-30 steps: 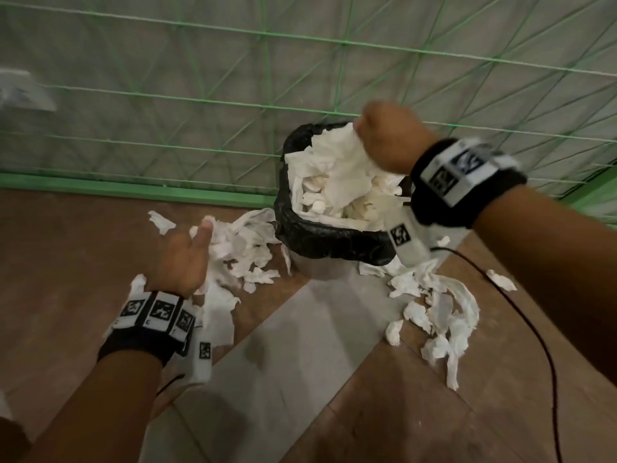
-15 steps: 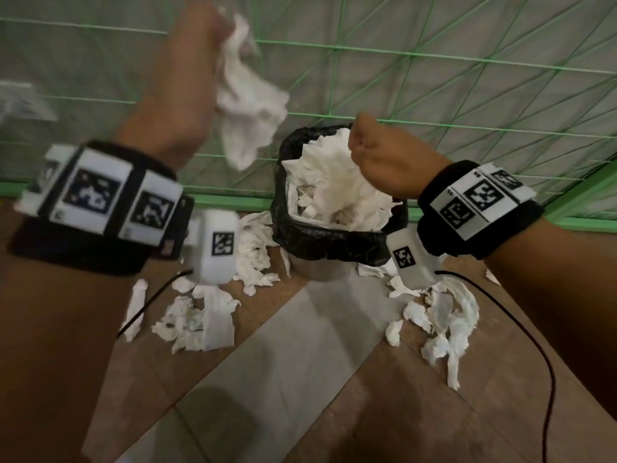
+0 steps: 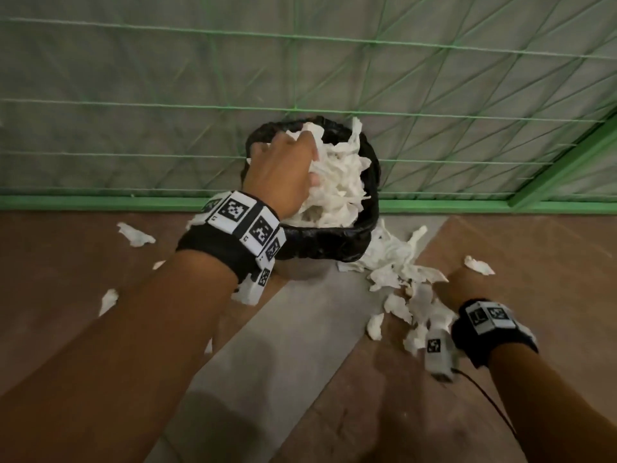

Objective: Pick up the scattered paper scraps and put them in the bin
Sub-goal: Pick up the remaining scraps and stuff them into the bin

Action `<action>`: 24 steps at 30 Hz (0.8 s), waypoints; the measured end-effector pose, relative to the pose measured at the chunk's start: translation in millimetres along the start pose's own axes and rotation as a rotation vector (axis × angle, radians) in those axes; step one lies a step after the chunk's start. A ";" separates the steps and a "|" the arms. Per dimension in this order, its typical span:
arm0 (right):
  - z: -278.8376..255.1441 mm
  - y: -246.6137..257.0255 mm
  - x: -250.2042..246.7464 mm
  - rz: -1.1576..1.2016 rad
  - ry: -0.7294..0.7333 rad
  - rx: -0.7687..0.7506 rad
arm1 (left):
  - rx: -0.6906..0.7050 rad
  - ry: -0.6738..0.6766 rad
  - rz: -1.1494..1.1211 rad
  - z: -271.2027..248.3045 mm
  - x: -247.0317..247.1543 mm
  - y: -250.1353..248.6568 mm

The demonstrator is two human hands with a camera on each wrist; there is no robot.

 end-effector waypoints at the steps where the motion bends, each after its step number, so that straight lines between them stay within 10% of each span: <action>1: -5.6 -13.0 16.5 0.037 0.066 0.027 | -0.004 -0.019 0.080 2.1 6.7 1.6; 9: -36.3 -34.1 83.2 -0.129 0.034 -0.086 | -0.130 0.066 -0.202 2.2 -6.6 1.7; 13: -32.2 -21.2 49.8 -0.116 0.048 -0.105 | -0.207 -0.232 -0.550 -19.0 -33.0 20.1; 17: -32.0 -1.4 -17.0 -0.244 0.010 -0.131 | -0.605 -0.585 -0.520 -52.3 -14.4 94.3; 21: -49.6 42.0 -81.1 -0.061 -0.045 -0.346 | -0.860 -0.177 -0.315 -133.9 61.6 167.5; 24: -77.7 78.3 -126.8 0.066 -0.200 -0.413 | -0.767 0.187 0.030 -191.5 98.1 182.0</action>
Point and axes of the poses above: each hand's wrist, its own z-axis towards the middle knuckle, its own x-axis out of the palm, y = z × x, the point moved 1 cm from there along z, towards the middle knuckle, and after that the axes turned 4 degrees about x, right-handed, at the moved point
